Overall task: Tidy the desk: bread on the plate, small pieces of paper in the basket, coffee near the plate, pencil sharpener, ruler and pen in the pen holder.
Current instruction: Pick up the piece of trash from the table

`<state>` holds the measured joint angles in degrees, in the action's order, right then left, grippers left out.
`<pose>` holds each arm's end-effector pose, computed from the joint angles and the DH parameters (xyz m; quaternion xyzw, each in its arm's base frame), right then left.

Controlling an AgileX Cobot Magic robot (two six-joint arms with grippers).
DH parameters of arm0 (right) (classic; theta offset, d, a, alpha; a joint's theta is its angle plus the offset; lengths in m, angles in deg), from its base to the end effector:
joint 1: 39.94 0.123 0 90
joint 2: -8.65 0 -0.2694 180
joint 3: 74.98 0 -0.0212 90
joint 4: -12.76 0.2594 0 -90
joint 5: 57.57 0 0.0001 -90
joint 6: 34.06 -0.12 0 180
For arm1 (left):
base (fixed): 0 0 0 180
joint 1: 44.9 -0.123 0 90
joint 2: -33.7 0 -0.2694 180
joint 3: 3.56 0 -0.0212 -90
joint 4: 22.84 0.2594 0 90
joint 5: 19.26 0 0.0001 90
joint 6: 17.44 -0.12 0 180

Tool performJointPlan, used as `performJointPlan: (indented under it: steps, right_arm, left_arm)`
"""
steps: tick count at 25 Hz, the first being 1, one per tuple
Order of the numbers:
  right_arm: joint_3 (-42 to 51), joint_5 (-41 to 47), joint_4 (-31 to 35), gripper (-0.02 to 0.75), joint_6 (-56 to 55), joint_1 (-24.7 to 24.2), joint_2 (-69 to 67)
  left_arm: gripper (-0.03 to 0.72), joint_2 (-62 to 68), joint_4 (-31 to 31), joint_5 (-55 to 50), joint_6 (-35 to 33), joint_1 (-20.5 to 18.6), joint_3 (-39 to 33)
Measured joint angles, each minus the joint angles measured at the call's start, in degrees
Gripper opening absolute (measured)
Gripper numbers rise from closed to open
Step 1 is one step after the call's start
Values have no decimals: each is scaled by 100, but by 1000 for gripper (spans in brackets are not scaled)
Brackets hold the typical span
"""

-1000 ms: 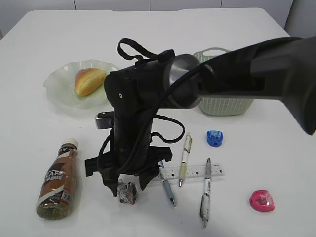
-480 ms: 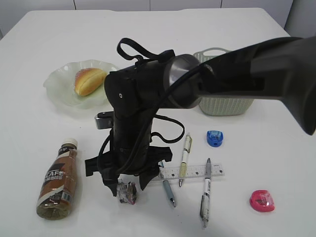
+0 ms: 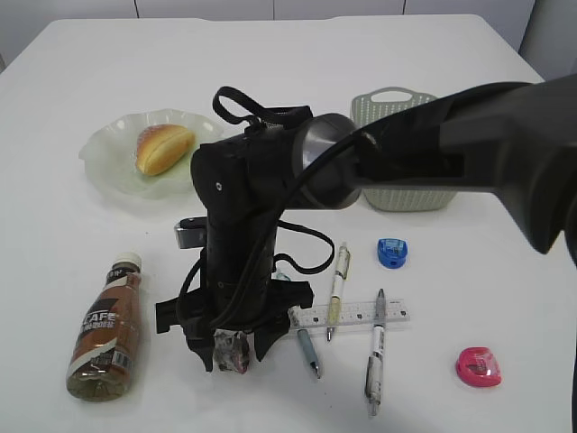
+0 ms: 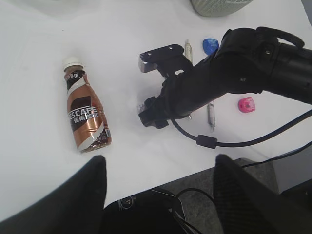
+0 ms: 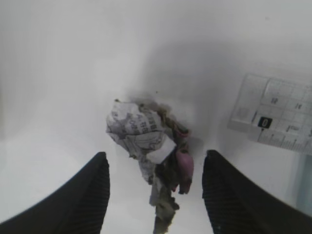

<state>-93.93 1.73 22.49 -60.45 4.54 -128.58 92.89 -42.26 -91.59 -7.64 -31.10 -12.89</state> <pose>0.3031 0.3221 0.0831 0.1154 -0.9904 -0.0723 0.0257 0.1550 -0.0772 0.3820 0.0380 0.9279 -0.2325 0.2888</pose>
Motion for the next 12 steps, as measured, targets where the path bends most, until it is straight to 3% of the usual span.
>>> performJointPlan:
  steps: [12]
  right_arm:
    - [0, -6, 13, 472, 0, 0, -8]
  left_arm:
    - [498, 0, 0, 0, 0, 0, 0]
